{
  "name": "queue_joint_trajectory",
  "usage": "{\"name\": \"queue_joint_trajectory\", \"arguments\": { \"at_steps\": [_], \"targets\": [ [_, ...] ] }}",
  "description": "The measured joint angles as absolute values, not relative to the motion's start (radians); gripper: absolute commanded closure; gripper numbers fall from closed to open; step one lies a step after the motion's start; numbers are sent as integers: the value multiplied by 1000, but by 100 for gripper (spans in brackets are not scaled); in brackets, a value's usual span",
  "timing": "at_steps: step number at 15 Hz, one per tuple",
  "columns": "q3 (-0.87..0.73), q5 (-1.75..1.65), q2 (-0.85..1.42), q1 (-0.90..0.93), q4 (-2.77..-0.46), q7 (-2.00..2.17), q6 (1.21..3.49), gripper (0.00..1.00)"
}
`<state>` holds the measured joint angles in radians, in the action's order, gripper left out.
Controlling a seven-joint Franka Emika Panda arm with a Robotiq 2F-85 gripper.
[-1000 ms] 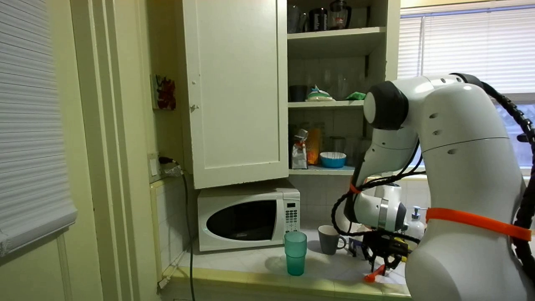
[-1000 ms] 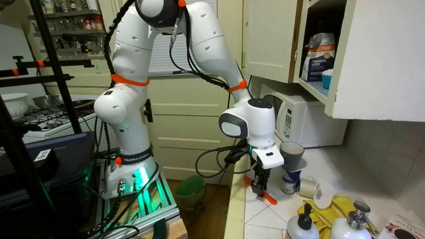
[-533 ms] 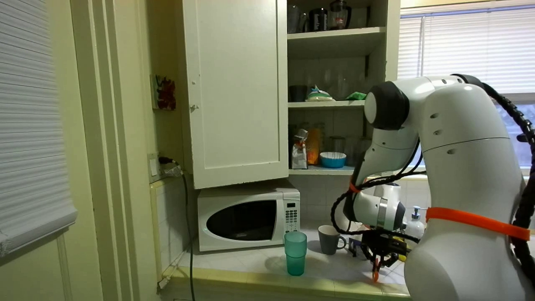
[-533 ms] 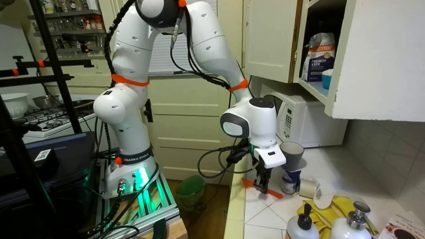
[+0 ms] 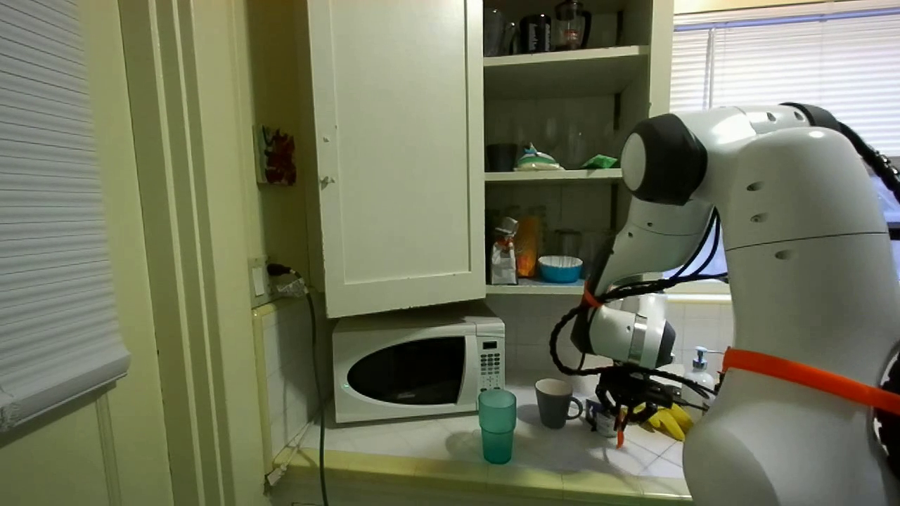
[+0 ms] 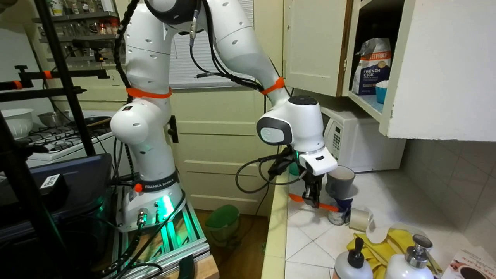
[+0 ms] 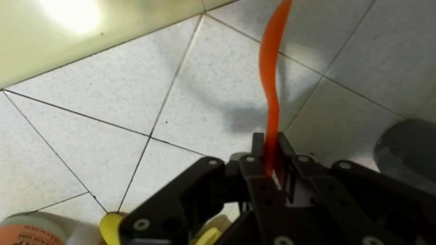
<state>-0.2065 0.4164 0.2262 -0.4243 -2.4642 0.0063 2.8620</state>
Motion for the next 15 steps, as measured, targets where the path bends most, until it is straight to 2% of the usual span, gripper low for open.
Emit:
{"name": "queue_joint_trajectory", "arguments": {
  "at_steps": [6,15],
  "targets": [
    [-267,297,106,-348,-2510,151,2924,97],
    [-387,124,137,-227,-2538,417,3285,97]
  ]
}}
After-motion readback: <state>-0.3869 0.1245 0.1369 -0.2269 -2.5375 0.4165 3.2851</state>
